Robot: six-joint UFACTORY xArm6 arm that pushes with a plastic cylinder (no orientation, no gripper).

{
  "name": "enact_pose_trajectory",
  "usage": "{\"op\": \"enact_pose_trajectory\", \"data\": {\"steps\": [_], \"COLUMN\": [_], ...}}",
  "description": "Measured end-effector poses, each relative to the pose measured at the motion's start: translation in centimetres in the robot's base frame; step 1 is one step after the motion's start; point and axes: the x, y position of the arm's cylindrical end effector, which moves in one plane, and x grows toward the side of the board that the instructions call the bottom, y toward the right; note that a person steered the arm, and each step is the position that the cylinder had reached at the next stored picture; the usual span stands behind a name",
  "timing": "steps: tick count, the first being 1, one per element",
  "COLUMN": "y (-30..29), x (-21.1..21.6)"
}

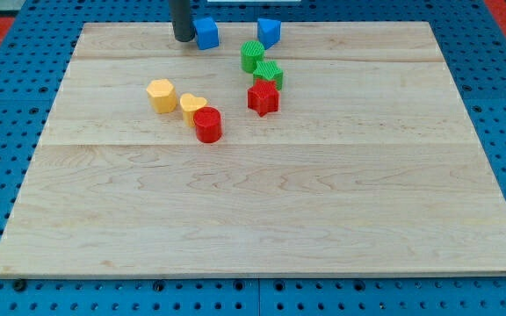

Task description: Move the red star into the yellow blocks

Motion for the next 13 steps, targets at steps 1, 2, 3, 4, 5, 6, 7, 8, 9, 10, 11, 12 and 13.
{"op": "enact_pose_trajectory", "data": {"steps": [1, 2, 3, 4, 5, 6, 7, 8, 9, 10, 11, 12, 13], "y": [1.5, 4.2, 3.6, -1.1, -4.5, -6.5, -7.3, -7.3, -7.3, -7.8, -7.9, -8.0, -8.2], "x": [-1.1, -1.0, -1.0, -0.8, 0.4, 0.4, 0.4, 0.5, 0.5, 0.5, 0.5, 0.5, 0.5]}}
